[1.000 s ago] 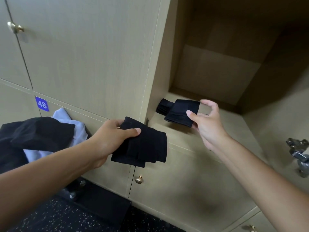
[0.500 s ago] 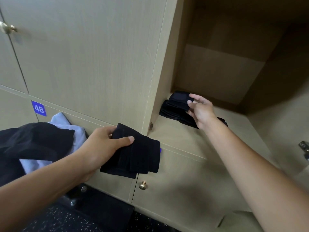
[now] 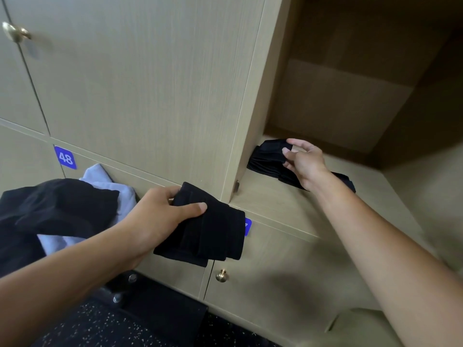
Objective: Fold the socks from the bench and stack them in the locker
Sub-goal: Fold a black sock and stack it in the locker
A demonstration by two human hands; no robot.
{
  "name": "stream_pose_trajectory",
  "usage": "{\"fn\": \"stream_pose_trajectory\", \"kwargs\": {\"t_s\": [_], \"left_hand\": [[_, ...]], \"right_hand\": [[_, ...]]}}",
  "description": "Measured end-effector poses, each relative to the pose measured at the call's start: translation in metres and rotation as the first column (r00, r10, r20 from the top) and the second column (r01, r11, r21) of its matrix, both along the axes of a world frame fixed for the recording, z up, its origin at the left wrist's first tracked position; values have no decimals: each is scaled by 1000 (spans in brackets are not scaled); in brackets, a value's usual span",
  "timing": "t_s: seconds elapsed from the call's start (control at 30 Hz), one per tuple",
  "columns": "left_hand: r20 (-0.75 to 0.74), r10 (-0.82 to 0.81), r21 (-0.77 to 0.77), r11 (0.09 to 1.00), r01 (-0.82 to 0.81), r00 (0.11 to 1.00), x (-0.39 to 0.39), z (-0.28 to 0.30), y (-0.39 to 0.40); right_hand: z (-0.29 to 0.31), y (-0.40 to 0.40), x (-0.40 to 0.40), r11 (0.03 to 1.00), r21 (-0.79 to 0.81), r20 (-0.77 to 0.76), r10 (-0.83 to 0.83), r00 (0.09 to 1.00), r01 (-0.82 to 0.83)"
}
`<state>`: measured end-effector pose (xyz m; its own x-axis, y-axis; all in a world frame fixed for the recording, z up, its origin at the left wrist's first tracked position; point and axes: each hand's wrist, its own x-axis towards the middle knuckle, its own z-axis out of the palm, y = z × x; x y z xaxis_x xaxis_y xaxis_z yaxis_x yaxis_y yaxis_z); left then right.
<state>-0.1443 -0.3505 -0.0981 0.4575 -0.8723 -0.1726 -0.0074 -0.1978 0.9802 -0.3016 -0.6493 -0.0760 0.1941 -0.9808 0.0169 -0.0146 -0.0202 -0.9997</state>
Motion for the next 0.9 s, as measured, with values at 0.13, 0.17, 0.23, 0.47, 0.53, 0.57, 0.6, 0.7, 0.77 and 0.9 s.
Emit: {"fn": "stream_pose_trajectory", "kwargs": {"t_s": [0.13,0.17,0.23,0.47,0.53,0.57,0.6,0.7,0.77,0.9], "left_hand": [[14,9,3,1000,-9,1000,0,-1,1],[15,11,3,1000,-11,1000,0,0,1],[17,13,4,1000,-13,1000,0,0,2],[0,18,4,1000,-18,1000,2,1,3],[-12,13,3,1000,-13,1000,3,2,4],[-24,7,1,1000,-7,1000,3,3,5],[-37,0,-3,1000,0,999,3,4,5],[-85,-10,-17,1000,8,996,3,8,7],[-125,-23,-36,999,19,992,3,11,8],[-179,-38,-63,998,27,983,3,15,8]], "right_hand": [[-3,0,0,998,-69,-94,0,996,-7],[-3,-1,0,995,-99,-149,-22,989,8],[-4,-2,1,983,-183,-261,-80,962,32],[-9,1,0,938,-339,-592,-159,790,-65],[-9,3,-1,912,-398,-675,-216,706,-102],[-8,7,-2,897,-425,-695,-239,679,-119],[-6,12,-3,880,-457,-692,-262,673,-127],[1,34,-6,798,-587,-574,-293,764,-135],[8,54,-7,786,-599,-504,-224,834,-151],[21,97,-9,826,-491,-559,-55,828,-277]]}}
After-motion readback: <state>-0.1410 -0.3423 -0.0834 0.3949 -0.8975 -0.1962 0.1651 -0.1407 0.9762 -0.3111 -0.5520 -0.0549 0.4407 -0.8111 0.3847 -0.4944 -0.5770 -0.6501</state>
